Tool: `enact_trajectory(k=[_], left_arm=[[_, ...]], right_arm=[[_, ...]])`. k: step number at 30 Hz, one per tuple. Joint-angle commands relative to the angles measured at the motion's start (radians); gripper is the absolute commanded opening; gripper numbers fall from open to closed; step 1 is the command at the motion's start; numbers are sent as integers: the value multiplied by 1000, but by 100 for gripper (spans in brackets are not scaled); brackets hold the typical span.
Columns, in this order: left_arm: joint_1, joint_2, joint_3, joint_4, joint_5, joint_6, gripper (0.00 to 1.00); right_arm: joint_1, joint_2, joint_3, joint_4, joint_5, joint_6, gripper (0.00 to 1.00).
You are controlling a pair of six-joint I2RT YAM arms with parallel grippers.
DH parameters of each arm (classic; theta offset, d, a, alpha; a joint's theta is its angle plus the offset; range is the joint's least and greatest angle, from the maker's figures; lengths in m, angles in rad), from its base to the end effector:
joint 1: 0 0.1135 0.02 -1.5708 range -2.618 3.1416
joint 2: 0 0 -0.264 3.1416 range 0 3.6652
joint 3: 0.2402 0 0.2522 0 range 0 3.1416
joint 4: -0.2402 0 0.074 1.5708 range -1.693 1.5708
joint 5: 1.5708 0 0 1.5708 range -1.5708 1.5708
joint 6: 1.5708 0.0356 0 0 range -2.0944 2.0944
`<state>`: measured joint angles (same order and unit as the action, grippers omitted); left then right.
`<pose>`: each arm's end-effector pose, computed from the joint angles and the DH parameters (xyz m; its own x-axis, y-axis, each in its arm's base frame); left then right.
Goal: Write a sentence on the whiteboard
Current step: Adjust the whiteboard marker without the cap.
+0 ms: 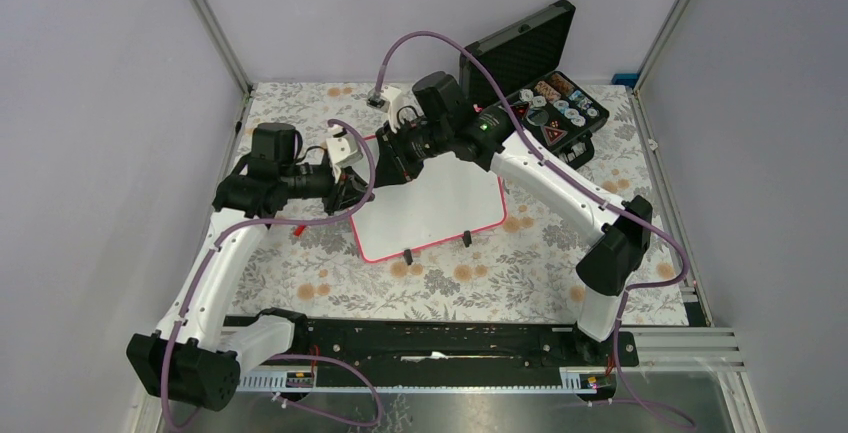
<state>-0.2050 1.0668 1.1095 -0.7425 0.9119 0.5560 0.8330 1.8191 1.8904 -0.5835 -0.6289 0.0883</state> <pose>0.1979 -0.0699 0.3534 -0.1573 0.3627 -0.9185 0.9417 0.3353 -0.0288 0.2634 0.3208 0.3963 -0.4116 -0.3467 -0.8428 -0.9105 0.1959 0.3640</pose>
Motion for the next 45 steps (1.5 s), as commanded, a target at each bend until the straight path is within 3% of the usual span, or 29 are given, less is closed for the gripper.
enact_trajectory(k=[1, 36, 45], left_arm=[[-4, 4, 53, 110, 46, -39, 0], [-25, 12, 64, 76, 21, 38, 0], [-27, 10, 64, 75, 28, 37, 0]], right_arm=[[23, -15, -23, 19, -56, 18, 0], [44, -14, -49, -18, -27, -22, 28], [46, -12, -50, -20, -27, -23, 25]])
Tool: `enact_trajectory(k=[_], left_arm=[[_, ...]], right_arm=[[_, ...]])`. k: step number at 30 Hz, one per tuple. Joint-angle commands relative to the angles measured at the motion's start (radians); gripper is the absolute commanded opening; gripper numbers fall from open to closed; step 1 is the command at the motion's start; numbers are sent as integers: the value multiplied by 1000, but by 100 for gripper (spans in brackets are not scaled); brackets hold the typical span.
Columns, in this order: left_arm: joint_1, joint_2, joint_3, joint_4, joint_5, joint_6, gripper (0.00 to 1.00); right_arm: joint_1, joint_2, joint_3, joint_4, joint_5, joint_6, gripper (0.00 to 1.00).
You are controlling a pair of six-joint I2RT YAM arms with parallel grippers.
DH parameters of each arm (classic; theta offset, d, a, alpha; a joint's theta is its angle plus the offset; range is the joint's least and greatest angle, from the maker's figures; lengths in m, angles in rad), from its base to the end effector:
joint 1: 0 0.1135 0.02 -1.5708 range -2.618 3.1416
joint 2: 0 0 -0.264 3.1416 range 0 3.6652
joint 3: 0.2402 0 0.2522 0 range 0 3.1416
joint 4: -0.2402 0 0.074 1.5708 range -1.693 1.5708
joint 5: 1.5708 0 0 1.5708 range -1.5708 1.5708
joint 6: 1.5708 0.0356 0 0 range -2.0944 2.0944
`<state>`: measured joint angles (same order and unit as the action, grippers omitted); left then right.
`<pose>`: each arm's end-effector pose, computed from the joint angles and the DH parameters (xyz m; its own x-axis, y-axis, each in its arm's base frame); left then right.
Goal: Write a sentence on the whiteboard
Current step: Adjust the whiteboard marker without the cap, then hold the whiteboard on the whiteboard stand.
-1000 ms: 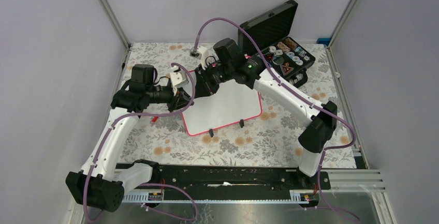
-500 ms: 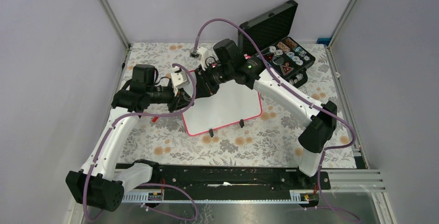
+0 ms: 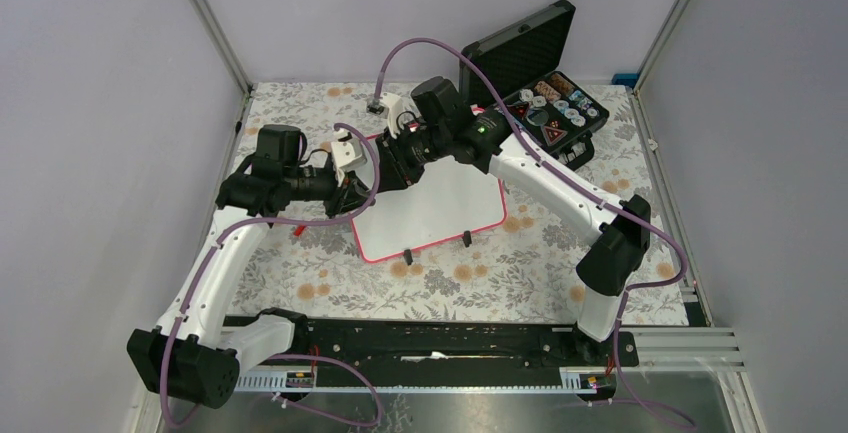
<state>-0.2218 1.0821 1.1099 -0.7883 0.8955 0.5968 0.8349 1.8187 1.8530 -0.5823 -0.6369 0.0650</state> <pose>0.1978 -0.0731 0.3470 -0.1689 0.3982 -0.9016 0.9479 0.3163 -0.0378 0.2630 0.3219 0.3843 -0.4098 -0.3747 -0.8316 -0.9120 0.1881 0.3646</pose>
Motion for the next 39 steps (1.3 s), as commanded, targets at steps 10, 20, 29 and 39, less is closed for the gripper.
enact_trajectory(k=[10, 20, 29, 39], left_arm=[[-21, 2, 74, 120, 54, -6, 0], [79, -34, 83, 83, 108, -66, 67], [459, -22, -27, 486, 428, -562, 75], [495, 94, -126, 751, 171, -851, 71]], right_arm=[[57, 1, 7, -21, -25, 4, 3], [-5, -27, 56, -58, 27, -35, 0], [-68, -111, -26, 26, 54, -129, 0], [-66, -95, -133, 271, 111, -112, 0]])
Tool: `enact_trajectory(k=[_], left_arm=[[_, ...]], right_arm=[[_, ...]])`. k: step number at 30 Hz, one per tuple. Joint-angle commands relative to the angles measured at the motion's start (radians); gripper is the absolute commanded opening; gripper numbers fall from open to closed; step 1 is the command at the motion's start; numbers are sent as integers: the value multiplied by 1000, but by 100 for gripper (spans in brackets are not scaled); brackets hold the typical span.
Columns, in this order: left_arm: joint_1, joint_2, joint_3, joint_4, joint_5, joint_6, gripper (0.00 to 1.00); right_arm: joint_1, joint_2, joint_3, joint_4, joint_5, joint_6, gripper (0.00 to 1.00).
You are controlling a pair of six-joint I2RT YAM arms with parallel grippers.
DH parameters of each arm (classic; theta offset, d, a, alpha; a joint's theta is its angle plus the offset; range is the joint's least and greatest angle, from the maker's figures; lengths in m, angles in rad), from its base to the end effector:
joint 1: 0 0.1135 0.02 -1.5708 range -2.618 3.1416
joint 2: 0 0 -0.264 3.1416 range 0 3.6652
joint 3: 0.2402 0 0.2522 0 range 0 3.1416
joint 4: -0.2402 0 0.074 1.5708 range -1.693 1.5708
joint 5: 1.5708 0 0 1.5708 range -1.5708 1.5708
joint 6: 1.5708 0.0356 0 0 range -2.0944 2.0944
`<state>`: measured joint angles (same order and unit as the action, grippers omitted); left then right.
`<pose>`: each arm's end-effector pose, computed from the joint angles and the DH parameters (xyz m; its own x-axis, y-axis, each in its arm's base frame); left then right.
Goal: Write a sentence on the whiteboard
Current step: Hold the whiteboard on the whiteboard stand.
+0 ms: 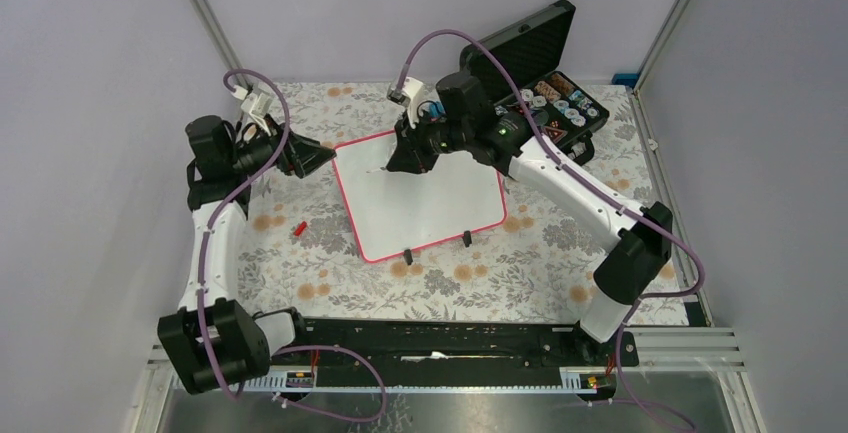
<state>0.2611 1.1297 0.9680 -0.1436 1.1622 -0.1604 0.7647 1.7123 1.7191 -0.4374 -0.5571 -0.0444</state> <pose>0.2430 0.0311 0.3455 -0.4053 -0.1740 -0.8975 0.6871 0.5896 -0.4246 0.2731 0.2881 0.3930 -0.2594 -0.3011 -0.9176 -0.9468 0.2668 0.1801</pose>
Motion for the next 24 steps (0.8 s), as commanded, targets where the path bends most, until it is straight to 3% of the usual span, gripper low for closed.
enact_trajectory(k=[1, 11, 24], left_arm=[[13, 59, 18, 105, -94, -92, 70], [15, 151, 6, 74, -108, -51, 59], [-22, 196, -17, 114, -56, -59, 51]], right_arm=[[5, 23, 12, 125, 31, 0, 0], [54, 127, 138, 81, 110, -15, 0], [90, 219, 277, -34, 185, -30, 0]])
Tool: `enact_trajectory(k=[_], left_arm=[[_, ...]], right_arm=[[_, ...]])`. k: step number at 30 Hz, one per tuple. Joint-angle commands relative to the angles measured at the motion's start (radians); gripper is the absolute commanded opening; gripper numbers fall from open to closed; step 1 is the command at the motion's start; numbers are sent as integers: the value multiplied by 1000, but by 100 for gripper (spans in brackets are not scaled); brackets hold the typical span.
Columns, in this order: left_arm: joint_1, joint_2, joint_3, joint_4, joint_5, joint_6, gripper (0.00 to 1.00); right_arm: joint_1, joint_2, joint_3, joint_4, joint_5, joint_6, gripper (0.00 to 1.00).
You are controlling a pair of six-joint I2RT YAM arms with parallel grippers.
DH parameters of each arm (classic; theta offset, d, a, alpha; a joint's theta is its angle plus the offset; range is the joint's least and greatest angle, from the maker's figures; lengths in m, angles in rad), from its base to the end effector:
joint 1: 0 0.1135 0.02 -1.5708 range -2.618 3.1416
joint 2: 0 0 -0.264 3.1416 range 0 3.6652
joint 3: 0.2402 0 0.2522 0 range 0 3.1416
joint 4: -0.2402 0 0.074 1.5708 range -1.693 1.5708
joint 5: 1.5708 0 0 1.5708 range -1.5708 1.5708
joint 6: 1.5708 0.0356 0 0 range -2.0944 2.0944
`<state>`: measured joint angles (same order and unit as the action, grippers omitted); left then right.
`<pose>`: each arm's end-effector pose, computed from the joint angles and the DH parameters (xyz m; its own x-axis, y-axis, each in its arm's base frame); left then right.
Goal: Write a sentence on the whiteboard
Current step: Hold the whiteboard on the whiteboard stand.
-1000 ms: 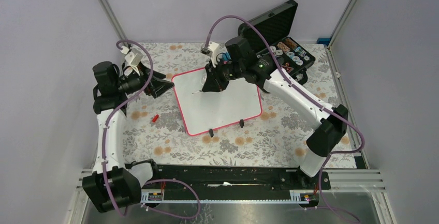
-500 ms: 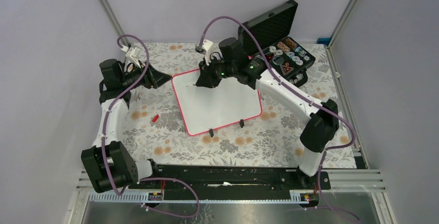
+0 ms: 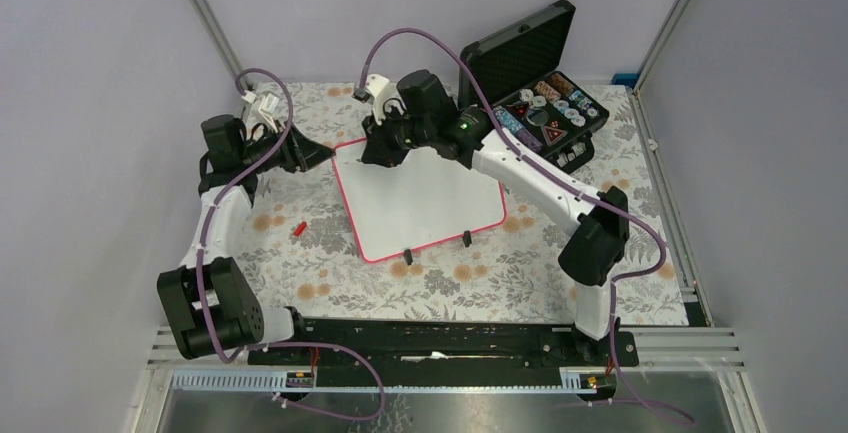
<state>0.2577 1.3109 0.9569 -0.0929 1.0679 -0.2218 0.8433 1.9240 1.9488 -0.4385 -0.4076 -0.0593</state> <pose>0.2835 0.0425 0.3006 -0.5487 -0.2543 -0.7964 0.5336 0.6268 -0.5678 0.2903 0.3473 0.3844 -0.2119 -0.3198 -0.9235 -0.9412 0.3211 0.1048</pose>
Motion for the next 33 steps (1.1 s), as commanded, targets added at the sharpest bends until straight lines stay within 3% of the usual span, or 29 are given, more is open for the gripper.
enact_trajectory(k=[1, 9, 17, 33], left_arm=[[-24, 18, -8, 65, 44, 6, 50], [-44, 37, -8, 75, 68, 11, 30], [-48, 30, -10, 75, 70, 22, 1], [-59, 0, -23, 50, 43, 103, 0]], right_arm=[[13, 10, 49, -36, 40, -16, 0], [24, 8, 50, -49, 58, -26, 0], [28, 16, 72, -60, 52, -13, 0], [30, 25, 68, -71, 105, -26, 0]])
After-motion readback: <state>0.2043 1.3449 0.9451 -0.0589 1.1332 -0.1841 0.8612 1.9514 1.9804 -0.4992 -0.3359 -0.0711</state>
